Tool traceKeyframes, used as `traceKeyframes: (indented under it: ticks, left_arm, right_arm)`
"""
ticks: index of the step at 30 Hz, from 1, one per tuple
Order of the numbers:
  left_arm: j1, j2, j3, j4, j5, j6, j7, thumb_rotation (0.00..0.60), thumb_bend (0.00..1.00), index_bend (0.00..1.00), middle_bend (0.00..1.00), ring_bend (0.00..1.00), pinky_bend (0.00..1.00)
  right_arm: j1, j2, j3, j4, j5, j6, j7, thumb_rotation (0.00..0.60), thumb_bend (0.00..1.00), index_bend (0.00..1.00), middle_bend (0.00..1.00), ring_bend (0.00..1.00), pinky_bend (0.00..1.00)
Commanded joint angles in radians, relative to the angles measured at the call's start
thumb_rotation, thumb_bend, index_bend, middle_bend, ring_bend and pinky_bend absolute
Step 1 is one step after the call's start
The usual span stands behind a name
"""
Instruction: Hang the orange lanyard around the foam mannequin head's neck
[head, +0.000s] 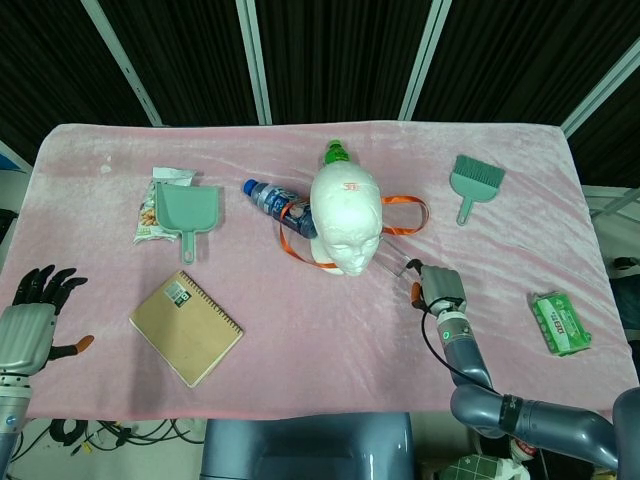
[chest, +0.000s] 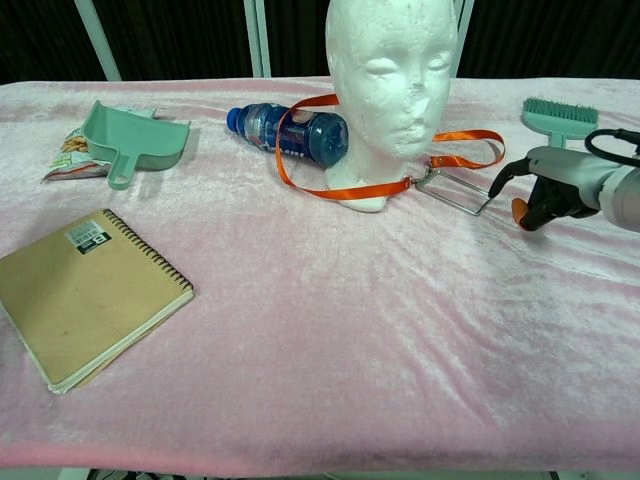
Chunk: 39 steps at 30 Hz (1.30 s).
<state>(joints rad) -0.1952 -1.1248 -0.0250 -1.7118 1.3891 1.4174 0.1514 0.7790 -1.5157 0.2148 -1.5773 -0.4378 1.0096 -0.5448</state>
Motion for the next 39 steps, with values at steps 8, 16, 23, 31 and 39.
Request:
traceKeyframes:
  ticks: [8,16,23,31,39]
  left_arm:
    - [0.006,-0.004,-0.010,-0.004,0.001,0.004,0.013,0.600,0.07,0.21,0.12,0.00,0.00]
    - [0.011,-0.007,-0.017,-0.007,0.001,0.008,0.024,0.600,0.07,0.21,0.12,0.00,0.00]
    - [0.013,-0.008,-0.022,-0.006,-0.003,0.004,0.027,0.600,0.07,0.21,0.12,0.00,0.00]
    - [0.016,-0.013,-0.025,-0.004,-0.006,0.000,0.034,0.600,0.07,0.21,0.12,0.00,0.00]
    - [0.023,-0.014,-0.029,-0.002,-0.005,0.007,0.032,0.600,0.07,0.21,0.12,0.00,0.00]
  right_arm:
    - [0.027,-0.028,0.007,0.027,0.043,-0.019,-0.013,0.600,0.69,0.29,1.00,1.00,0.97]
    - [0.046,-0.049,0.008,0.061,0.068,-0.032,-0.022,0.600,0.69,0.29,1.00,1.00,0.97]
    - [0.056,-0.058,0.005,0.078,0.089,-0.040,-0.032,0.600,0.69,0.32,1.00,1.00,0.97]
    - [0.063,-0.063,0.008,0.083,0.095,-0.042,-0.029,0.600,0.70,0.36,1.00,1.00,0.97]
    - [0.063,-0.059,0.004,0.078,0.098,-0.041,-0.027,0.600,0.71,0.39,1.00,1.00,0.97]
